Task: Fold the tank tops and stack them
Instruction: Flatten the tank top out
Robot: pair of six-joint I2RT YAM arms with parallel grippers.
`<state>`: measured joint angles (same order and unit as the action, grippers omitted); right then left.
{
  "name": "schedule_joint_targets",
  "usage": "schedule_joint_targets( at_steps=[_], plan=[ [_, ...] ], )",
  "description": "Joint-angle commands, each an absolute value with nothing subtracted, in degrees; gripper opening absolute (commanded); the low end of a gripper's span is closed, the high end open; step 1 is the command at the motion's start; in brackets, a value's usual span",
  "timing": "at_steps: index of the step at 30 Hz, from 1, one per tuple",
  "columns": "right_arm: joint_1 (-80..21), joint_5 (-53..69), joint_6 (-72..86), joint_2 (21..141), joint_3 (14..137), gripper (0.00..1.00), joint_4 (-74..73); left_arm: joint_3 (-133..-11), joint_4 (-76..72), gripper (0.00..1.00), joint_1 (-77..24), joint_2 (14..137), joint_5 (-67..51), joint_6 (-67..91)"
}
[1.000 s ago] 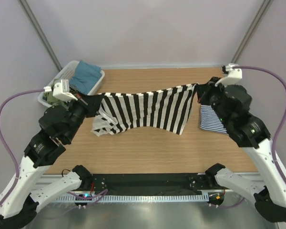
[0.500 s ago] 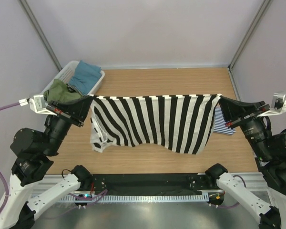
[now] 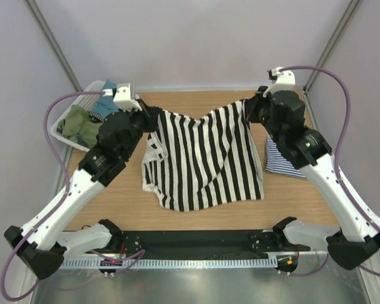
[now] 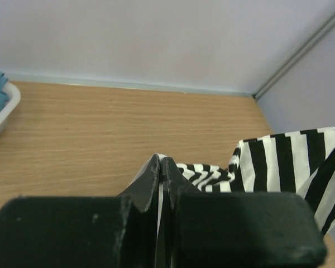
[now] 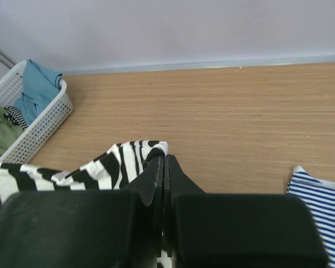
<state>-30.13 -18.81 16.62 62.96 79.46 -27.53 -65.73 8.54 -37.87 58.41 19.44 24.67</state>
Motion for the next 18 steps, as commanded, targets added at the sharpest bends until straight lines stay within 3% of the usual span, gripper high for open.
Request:
schedule_joint_targets(
  at_steps=[1, 8, 18],
  plan=[
    [-29.6, -21.6, 16.3, 65.8, 89.4, 0.01, -23.4, -75.7, 5.9, 0.00, -32.9, 61.7, 19.4, 26.6],
    [-29.4, -18.7, 16.1, 63.5, 94.9, 0.01, -26.1, -81.5, 8.5, 0.00, -32.3, 57.9, 17.8, 24.3],
    [-29.4, -5.4, 16.0, 42.0, 78.6, 0.01, -21.8, -67.4, 3.7, 0.00, -32.3, 35.3, 11.0, 24.6]
  ],
)
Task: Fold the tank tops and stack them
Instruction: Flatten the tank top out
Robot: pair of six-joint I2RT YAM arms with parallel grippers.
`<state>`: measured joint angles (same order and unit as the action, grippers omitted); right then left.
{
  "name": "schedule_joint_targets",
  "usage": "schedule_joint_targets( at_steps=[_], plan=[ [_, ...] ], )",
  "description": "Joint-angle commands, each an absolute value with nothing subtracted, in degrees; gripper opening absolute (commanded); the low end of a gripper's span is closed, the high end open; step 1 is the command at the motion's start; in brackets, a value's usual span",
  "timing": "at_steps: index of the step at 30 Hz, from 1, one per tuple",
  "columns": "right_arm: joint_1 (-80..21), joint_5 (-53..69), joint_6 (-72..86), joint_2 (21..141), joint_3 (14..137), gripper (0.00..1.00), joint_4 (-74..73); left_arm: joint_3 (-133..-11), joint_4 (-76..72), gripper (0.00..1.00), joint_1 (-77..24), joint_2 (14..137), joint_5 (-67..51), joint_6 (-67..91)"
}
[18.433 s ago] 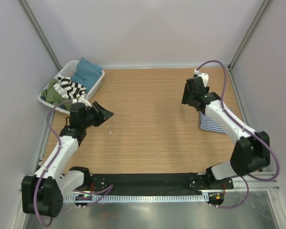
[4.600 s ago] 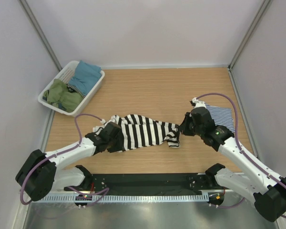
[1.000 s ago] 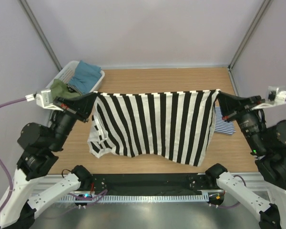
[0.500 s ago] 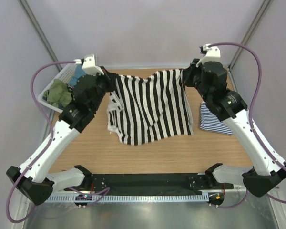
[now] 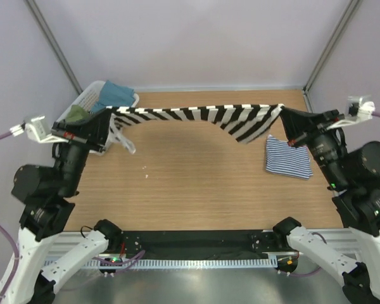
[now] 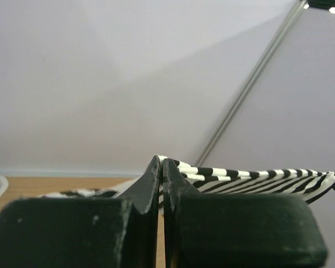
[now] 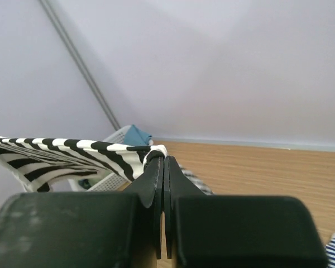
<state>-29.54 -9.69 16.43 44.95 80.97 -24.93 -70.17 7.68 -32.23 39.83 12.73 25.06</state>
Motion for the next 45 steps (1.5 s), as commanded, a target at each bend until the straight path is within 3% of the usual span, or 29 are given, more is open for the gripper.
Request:
schedule_joint_targets(
  at_steps=[1, 8, 13, 21, 25, 33, 38, 40, 42, 45],
  plan=[
    [-29.4, -4.8, 16.1, 41.1, 78.1, 0.01, -22.0, -66.1, 3.6, 0.00, -32.3, 34.1, 11.2, 24.5],
    [-29.4, -3.9, 17.5, 39.5, 78.3, 0.01, -24.9, -65.0, 4.4, 0.00, -32.3, 32.9, 9.9, 25.7],
    [-29.4, -18.0, 19.7, 56.0, 86.8, 0.01, -41.3, -62.1, 7.3, 0.00, -32.3, 42.0, 16.9, 31.2],
    [-22.0, -10.6, 25.6, 67.1, 71.2, 0.01, -27.5, -47.7, -5.2, 0.00, -28.7, 61.3, 20.0, 39.7],
    [-15.7, -6.3, 27.8, 73.9, 65.4, 0.01, -17.2, -47.0, -10.6, 0.00, -26.7, 73.8, 20.8, 40.4],
    [-10.8, -2.6, 28.0, 93.7, 72.1, 0.01, -8.8, -61.2, -11.3, 0.00, -22.7, 97.2, 19.9, 39.5],
    [-9.2, -4.0, 28.3, 108.0, 88.9, 0.02, -10.6, -75.6, -6.9, 0.00, -18.2, 112.1, 13.8, 38.6],
    [-8.7, -5.0, 29.4, 113.4, 93.7, 0.21, -12.6, -84.2, -2.0, 0.45, -16.9, 115.6, 10.3, 38.9],
    [-8.4, -5.3, 29.9, 115.0, 98.0, 0.58, -13.9, -87.9, -0.4, 0.75, -16.9, 116.7, 8.8, 38.6],
    [-8.3, -6.3, 29.6, 112.2, 96.3, 0.68, -14.5, -85.4, -0.2, 0.85, -17.6, 113.0, 7.8, 37.9]
  ],
)
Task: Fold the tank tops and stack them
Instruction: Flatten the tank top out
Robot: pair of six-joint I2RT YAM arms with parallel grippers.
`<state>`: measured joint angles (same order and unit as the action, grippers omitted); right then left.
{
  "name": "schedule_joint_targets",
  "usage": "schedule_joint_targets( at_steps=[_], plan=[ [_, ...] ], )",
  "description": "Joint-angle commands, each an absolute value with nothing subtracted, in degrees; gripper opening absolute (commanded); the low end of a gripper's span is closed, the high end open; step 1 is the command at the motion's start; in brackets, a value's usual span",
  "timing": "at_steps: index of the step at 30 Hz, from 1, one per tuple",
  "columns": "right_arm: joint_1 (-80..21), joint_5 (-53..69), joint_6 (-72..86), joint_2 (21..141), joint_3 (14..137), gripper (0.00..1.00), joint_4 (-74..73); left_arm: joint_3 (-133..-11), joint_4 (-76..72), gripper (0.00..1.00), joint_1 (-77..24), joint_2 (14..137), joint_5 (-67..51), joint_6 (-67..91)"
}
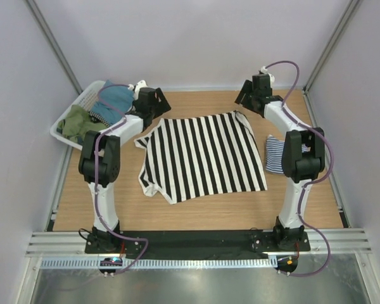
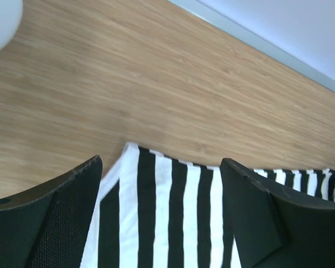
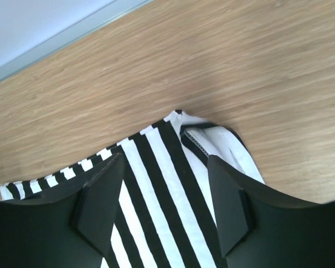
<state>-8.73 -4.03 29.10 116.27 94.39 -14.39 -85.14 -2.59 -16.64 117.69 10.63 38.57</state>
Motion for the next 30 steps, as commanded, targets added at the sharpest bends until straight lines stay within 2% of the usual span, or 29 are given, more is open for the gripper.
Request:
schedule_joint_targets(
  at_steps=[1, 4, 8, 13, 14, 17, 22, 30],
  plan=[
    [-8.3, -6.9, 29.5, 110.8, 93.3, 0.69, -14.4, -84.6, 1.7, 0.88, -17.8, 111.7, 8.4, 37.7],
    [-8.4, -6.8, 28.9, 104.4, 85.2, 0.69, -13.4, -81.4, 6.3, 0.89, -18.7, 106.5, 10.3, 36.9],
    [-8.4, -4.4, 29.0, 93.9, 74.3, 0.56, -12.7, -75.5, 13.3, 0.84, -20.1, 99.9, 17.4, 36.0],
    [-8.4, -1.3, 29.3, 84.0, 61.4, 0.43, -13.8, -72.5, 22.0, 0.68, -20.0, 95.8, 24.2, 34.5],
    [-8.5, -1.0, 29.1, 82.4, 59.5, 0.40, -13.5, -71.5, 22.1, 0.62, -19.4, 95.7, 24.9, 34.3],
    [-8.4, -0.8, 28.7, 76.5, 53.5, 0.38, -13.4, -70.7, 22.3, 0.51, -17.9, 96.9, 24.4, 34.4],
    [-8.4, 1.6, 28.0, 71.6, 47.8, 0.38, -14.1, -72.1, 24.4, 0.49, -16.0, 100.9, 24.0, 34.7],
    [-8.5, 2.1, 28.6, 70.1, 41.3, 0.38, -14.9, -72.0, 25.1, 0.51, -14.0, 106.2, 24.3, 34.9]
  ],
)
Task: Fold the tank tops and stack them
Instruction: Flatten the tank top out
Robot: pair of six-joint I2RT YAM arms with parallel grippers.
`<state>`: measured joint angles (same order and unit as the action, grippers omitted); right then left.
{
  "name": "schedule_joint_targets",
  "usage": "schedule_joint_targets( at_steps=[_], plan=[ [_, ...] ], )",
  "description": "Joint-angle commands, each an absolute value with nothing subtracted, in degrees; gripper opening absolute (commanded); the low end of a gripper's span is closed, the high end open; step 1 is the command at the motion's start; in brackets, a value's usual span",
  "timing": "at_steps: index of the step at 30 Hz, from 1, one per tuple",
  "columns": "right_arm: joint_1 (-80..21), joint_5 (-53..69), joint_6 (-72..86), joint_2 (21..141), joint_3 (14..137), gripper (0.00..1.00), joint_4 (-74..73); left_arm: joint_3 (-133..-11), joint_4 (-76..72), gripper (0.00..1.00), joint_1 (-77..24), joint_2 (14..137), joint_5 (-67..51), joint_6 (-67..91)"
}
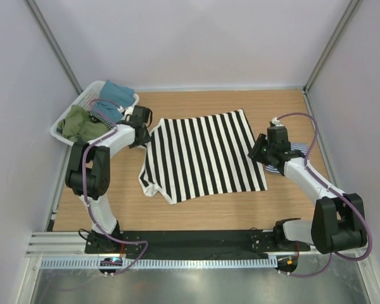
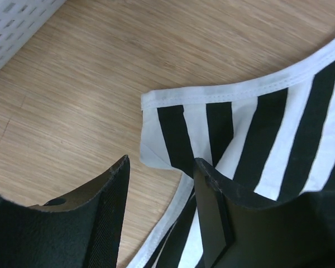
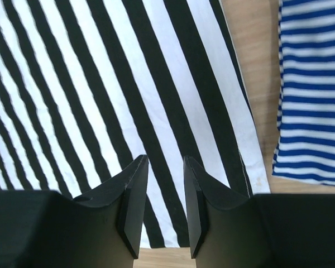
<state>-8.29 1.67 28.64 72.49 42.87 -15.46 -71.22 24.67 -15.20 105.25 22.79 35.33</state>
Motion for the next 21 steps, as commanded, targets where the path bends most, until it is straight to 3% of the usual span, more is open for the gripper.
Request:
schedule_joint_targets(
  at_steps=[1, 4, 9, 13, 15, 17, 19, 20, 21],
  plan=[
    [-8.4, 1.9, 28.6, 69.9, 41.0, 0.38, -14.9, -72.1, 24.8, 0.50, -13.7, 106.6, 23.8, 34.7],
    [-8.4, 1.8, 28.7, 68.7, 39.9, 0.38, -15.3, -72.9, 24.3, 0.40, -13.1, 108.6, 22.9, 34.6],
    [-8.4, 1.7, 28.4, 67.2, 38.2, 0.36, -16.0, -75.5, 25.7, 0.00, -11.5, 110.3, 26.0, 33.0],
    [-8.4, -3.9, 29.8, 67.1, 37.6, 0.35, -18.1, -79.2, 27.2, 0.00, -9.1, 111.4, 26.6, 31.8],
    [-8.5, -5.6, 30.6, 66.8, 37.1, 0.36, -18.7, -80.8, 28.3, 0.09, -8.8, 112.0, 26.9, 30.8],
    [-8.4, -8.2, 31.6, 66.3, 37.0, 0.37, -19.7, -82.3, 28.9, 0.40, -8.7, 112.1, 27.1, 30.4],
    [-8.5, -10.0, 32.3, 65.1, 36.9, 0.39, -20.8, -81.7, 28.9, 0.49, -8.7, 111.3, 26.1, 30.8],
    [-8.5, -12.5, 33.0, 64.6, 36.8, 0.39, -21.4, -81.0, 28.2, 0.60, -8.9, 109.4, 25.1, 30.9],
    [-8.5, -13.5, 33.9, 64.1, 36.6, 0.40, -22.2, -78.7, 27.4, 0.62, -9.0, 108.2, 24.0, 31.1]
  ],
)
